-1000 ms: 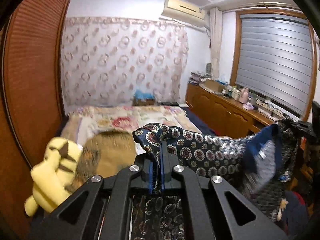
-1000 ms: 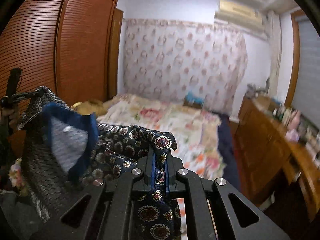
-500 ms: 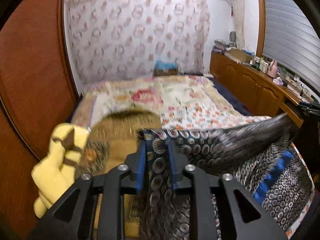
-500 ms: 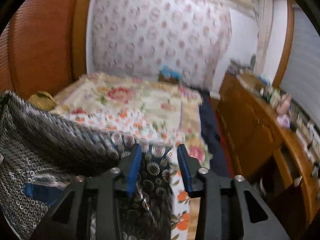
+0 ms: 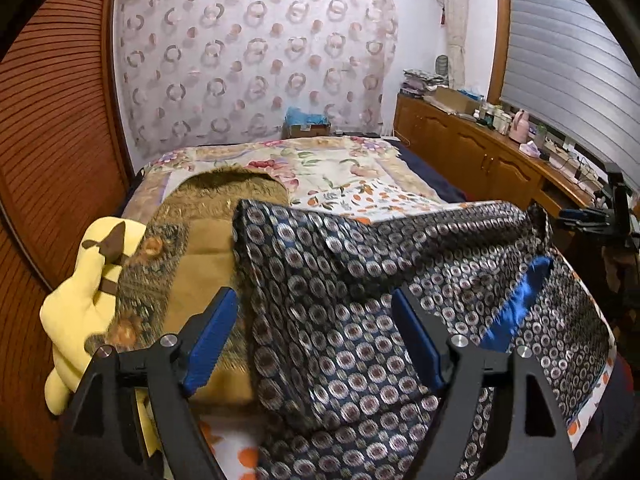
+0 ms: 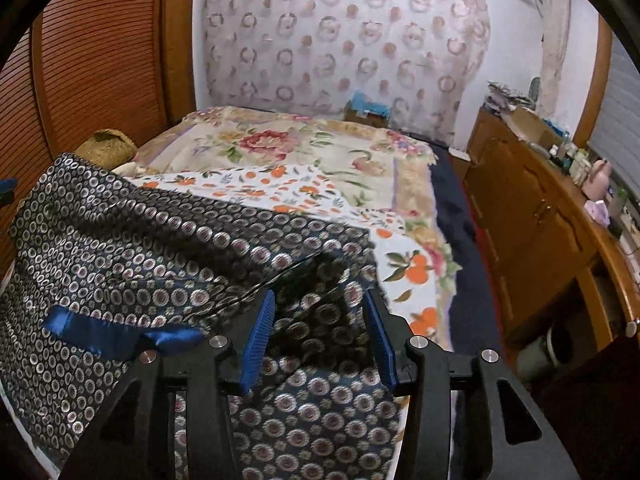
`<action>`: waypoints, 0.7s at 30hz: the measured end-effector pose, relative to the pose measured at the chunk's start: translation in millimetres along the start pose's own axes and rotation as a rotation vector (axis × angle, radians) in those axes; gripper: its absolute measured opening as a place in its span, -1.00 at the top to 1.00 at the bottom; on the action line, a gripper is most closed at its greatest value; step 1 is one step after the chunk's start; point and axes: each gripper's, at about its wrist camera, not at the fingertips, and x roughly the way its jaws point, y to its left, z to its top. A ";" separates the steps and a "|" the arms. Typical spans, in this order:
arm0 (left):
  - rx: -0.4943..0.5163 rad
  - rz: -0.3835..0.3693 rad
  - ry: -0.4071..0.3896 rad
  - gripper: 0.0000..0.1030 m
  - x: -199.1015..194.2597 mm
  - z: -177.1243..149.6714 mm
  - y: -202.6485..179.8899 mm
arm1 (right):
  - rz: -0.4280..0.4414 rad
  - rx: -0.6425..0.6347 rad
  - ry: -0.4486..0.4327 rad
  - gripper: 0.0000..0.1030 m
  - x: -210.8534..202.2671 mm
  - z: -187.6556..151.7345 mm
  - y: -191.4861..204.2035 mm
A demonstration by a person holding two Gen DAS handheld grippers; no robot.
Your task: Fold small clothes
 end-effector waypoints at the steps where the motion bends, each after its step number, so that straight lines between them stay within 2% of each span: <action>1: 0.002 -0.003 0.003 -0.55 -0.5 -4.9 -3.3 | 0.005 0.002 0.001 0.08 0.6 -1.3 -1.2; 12: -0.005 -0.048 0.062 -0.55 3.2 -58.2 -32.4 | 0.147 0.035 0.013 0.08 1.9 -18.1 19.1; 16: -0.009 -0.066 0.076 -0.55 4.9 -64.0 -39.4 | 0.166 0.042 0.029 0.08 6.6 -21.7 22.1; 21: 0.001 -0.074 0.079 -0.55 8.3 -69.2 -49.5 | 0.137 0.079 0.090 0.08 26.4 -28.7 11.7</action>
